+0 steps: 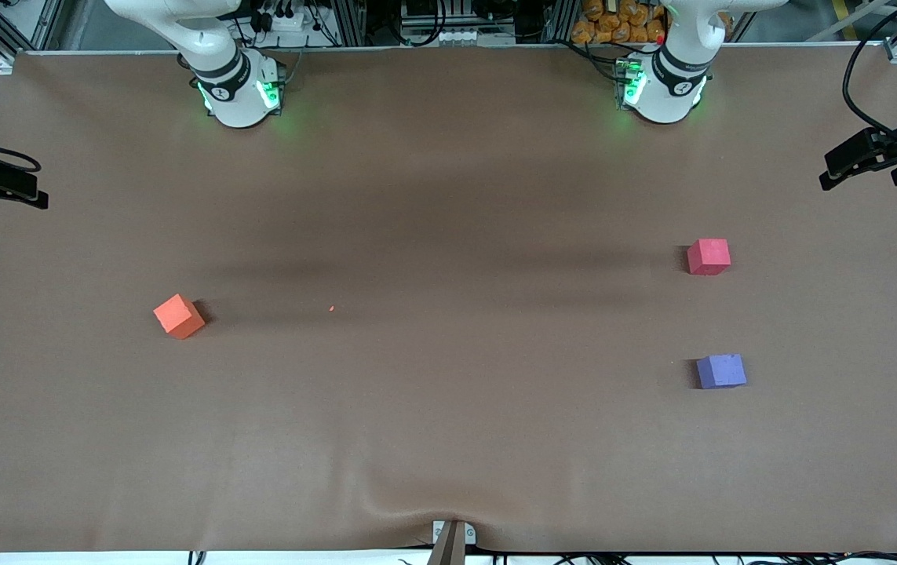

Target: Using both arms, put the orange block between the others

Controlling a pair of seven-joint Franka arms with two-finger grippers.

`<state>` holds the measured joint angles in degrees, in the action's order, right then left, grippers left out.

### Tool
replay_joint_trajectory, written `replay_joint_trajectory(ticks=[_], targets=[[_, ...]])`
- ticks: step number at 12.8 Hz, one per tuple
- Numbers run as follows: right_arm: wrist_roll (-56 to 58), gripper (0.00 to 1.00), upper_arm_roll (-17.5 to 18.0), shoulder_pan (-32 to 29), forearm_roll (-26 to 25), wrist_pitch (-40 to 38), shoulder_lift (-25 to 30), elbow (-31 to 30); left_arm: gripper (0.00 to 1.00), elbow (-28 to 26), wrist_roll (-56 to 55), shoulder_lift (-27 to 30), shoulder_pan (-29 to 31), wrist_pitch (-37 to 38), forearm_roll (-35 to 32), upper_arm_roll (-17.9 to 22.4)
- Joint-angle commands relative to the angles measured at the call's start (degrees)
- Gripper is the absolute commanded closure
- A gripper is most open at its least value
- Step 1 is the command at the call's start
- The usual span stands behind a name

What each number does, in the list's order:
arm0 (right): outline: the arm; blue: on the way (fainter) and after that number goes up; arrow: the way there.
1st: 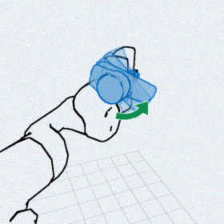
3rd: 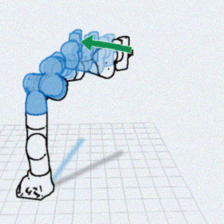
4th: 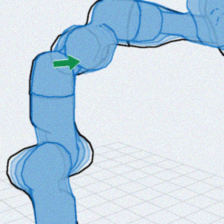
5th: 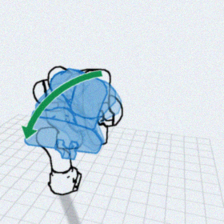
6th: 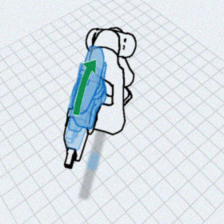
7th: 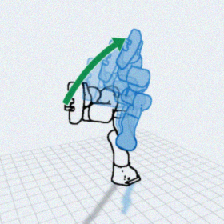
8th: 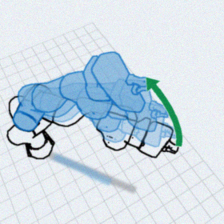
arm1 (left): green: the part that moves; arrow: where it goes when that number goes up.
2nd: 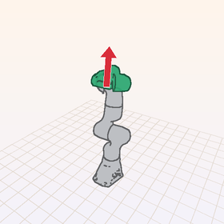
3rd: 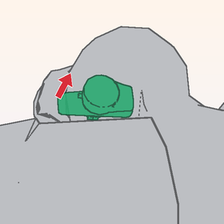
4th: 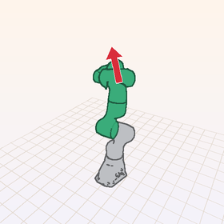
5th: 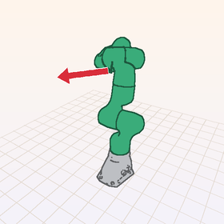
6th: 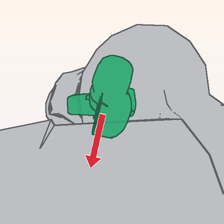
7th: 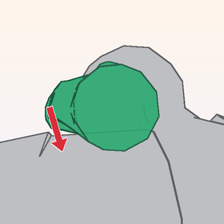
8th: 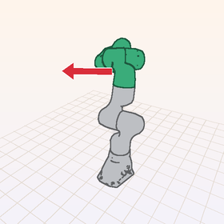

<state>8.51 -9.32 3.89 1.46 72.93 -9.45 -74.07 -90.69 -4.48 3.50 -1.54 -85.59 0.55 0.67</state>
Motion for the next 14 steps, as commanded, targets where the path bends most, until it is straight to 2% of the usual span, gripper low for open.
replay_joint_trajectory(ticks=[1,9,12,14], targets=[[0.72,0.0,0.09,0.15,-1.1,-0.6,0.48,0.07,0.0,-0.63,0.7,0.89,-0.65,-0.11,-0.99,0.3],[0.63,0.0,0.0,-0.38,-0.66,1.42,-1.71,-1.52,0.0,-0.9,1.23,0.63,-0.3,0.25,-0.9,0.12],[0.72,0.0,0.0,-0.38,-0.58,7.12,-3.91,-5.55,0.0,-0.98,1.23,0.19,-0.48,0.25,-0.9,-0.05],[0.64,0.0,0.0,-0.29,-0.49,8.62,-7.15,-5.82,0.0,-0.9,1.23,-0.16,-0.57,0.07,-0.9,-0.05]])
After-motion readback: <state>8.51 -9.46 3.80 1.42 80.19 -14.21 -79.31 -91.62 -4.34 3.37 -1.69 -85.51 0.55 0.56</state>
